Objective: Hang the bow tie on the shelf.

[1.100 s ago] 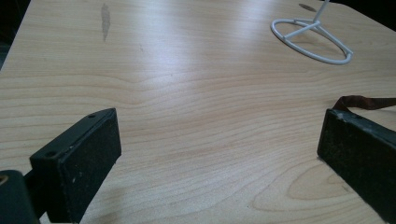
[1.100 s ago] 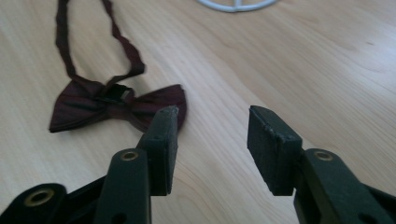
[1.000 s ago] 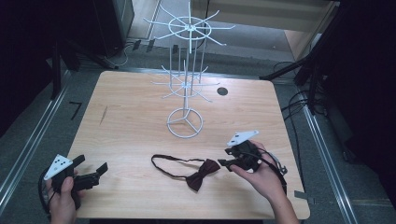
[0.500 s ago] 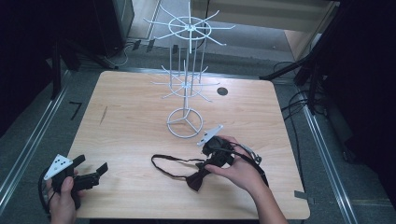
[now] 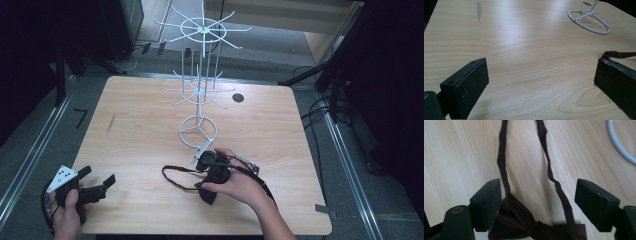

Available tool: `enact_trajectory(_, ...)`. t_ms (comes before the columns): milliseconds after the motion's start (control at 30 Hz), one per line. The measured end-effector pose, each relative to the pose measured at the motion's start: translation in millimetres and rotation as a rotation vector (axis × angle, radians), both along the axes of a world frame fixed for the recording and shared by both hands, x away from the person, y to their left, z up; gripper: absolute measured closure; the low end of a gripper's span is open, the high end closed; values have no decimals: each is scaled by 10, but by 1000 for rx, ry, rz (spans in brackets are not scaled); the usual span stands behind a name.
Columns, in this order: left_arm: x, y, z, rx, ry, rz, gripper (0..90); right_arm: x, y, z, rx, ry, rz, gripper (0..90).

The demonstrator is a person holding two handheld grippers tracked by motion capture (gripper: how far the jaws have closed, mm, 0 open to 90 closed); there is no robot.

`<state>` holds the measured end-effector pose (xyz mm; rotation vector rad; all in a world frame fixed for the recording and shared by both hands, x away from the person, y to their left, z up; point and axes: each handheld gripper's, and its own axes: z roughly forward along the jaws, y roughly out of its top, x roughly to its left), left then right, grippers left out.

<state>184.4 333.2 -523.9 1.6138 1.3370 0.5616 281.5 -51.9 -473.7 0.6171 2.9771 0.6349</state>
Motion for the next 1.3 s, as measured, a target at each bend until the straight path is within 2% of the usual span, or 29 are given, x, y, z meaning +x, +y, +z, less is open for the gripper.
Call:
enact_trajectory(100, 0, 0, 1, 0, 1, -1, 2, -8, 61, -36, -18, 12, 13, 161)
enact_trajectory(133, 0, 0, 0, 0, 0, -1, 2, -16, 86, -53, -23, 10, 9, 105)
enact_trajectory(200, 0, 0, 0, 0, 0, -1, 2, -14, 138, -82, -41, -6, -8, 59)
enact_trajectory(300, 0, -1, 1, 2, 1, -1, 2, -17, 198, -115, -37, 14, -1, 63)
enact_trajectory(400, -1, 0, 1, 1, 1, -1, 2, -45, 279, -159, -57, 26, 28, 107)
enact_trajectory(633, -1, 0, 1, 1, 1, -2, 2, -55, 399, -233, -87, -3, 50, 145)
enact_trajectory(767, 0, 0, 1, 1, 1, -2, 2, -54, 441, -266, -111, -24, 44, 216)
enact_trajectory(800, 0, 0, 0, 0, 0, -2, 2, -47, 449, -275, -118, -39, 45, 290)
enact_trajectory(833, 0, 0, 0, 0, 0, -2, 2, -47, 449, -275, -118, -39, 45, 290)
enact_trajectory(867, 0, -1, 1, 2, 1, -2, 2, -44, 451, -278, -125, -33, 48, 396)
enact_trajectory(933, 0, -1, 1, 2, 1, -2, 2, -42, 451, -282, -128, -33, 53, 408)
enact_trajectory(967, 0, -1, 1, 2, 1, -2, 2, -41, 452, -283, -121, -22, 64, 468)
enact_trajectory(1033, 1, -2, 0, 1, 0, -2, 2, -43, 450, -279, -122, -18, 68, 493)
enact_trajectory(1067, 1, -2, 0, 2, 1, -2, 2, -37, 444, -271, -118, -6, 80, 580)
enact_trajectory(1167, 1, -4, 0, 2, 0, -1, 2, -37, 441, -267, -119, 1, 81, 628)
enact_trajectory(1200, 1, -4, 0, 3, 0, -1, 2, -38, 437, -260, -125, 5, 83, 684)
enact_trajectory(1267, 1, -4, 0, 3, 1, -2, 2, -34, 433, -259, -127, 4, 87, 704)
enact_trajectory(1300, 1, -5, 0, 2, 0, -1, 2, -26, 420, -259, -126, 2, 91, 767)
